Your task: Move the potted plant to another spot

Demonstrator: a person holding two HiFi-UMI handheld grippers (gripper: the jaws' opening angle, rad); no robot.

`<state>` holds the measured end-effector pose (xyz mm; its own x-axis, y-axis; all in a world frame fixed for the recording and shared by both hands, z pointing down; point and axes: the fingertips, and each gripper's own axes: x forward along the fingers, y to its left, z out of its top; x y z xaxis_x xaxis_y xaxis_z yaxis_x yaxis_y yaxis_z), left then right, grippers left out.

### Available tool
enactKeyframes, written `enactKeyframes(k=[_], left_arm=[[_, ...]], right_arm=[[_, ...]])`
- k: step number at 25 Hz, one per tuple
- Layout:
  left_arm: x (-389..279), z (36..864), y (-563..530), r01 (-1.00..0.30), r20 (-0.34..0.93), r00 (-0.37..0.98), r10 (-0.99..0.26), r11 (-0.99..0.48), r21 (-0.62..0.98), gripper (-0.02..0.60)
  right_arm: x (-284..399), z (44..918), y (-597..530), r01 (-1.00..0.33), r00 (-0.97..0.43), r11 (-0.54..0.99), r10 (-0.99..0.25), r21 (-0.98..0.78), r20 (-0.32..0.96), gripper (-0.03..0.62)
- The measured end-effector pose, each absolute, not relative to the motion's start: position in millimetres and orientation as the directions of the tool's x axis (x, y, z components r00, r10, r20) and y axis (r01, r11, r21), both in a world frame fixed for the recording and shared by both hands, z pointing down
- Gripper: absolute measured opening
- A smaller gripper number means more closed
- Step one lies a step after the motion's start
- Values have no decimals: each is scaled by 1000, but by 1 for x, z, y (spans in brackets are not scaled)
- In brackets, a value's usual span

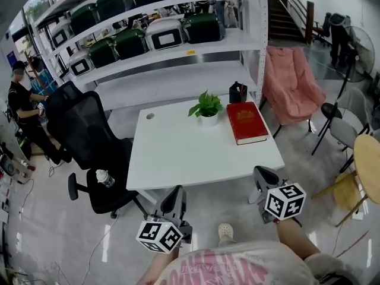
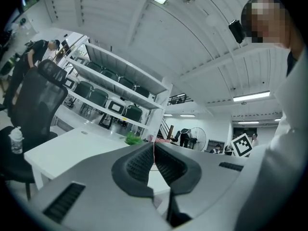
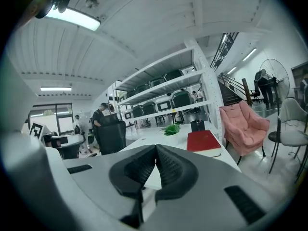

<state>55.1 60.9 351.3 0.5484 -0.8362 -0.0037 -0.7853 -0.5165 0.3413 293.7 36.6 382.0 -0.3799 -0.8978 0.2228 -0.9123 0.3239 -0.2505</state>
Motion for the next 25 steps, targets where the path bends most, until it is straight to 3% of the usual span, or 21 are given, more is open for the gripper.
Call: enactKeyframes(k=[25], left_arm=[[86, 346, -177, -818, -44, 476, -879, -460, 344, 25]], right_arm=[[321, 361, -226, -853, -488, 445, -865, -272, 114, 12]])
